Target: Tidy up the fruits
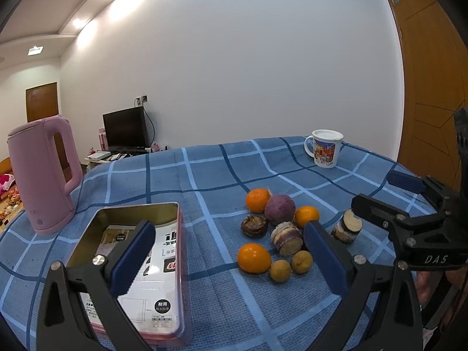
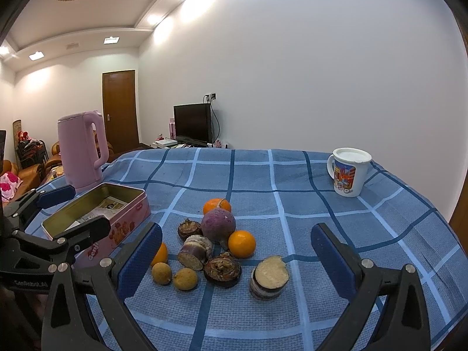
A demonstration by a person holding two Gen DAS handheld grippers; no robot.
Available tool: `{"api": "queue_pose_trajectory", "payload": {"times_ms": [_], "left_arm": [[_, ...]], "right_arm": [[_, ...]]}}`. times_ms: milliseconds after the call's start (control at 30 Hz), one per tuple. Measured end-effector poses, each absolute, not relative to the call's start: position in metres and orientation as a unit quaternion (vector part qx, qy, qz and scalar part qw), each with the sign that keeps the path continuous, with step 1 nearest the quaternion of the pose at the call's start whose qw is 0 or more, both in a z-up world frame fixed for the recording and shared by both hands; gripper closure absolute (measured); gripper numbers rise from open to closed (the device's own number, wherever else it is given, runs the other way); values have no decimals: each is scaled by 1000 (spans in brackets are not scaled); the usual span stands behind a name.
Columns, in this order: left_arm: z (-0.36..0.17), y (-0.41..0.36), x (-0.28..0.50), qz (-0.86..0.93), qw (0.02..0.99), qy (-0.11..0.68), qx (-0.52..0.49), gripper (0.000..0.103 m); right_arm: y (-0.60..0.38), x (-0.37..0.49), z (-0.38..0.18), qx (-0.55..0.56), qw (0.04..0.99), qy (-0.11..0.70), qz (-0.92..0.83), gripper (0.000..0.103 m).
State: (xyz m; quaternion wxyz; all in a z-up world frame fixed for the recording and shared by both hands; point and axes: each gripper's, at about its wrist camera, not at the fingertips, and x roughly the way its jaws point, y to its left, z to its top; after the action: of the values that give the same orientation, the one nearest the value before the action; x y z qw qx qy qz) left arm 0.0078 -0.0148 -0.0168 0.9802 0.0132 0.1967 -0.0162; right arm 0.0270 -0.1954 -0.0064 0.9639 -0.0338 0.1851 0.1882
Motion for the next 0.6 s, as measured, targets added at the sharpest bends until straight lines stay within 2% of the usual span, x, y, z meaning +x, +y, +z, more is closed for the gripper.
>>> {"api": "queue_pose_trajectory", "payload": {"times_ms": [600], "left_arm": [[-20,-16,8,-17,980,200,13,0]], "right_arm": [[-194,26,-9,-31,963,190,190,1]]}}
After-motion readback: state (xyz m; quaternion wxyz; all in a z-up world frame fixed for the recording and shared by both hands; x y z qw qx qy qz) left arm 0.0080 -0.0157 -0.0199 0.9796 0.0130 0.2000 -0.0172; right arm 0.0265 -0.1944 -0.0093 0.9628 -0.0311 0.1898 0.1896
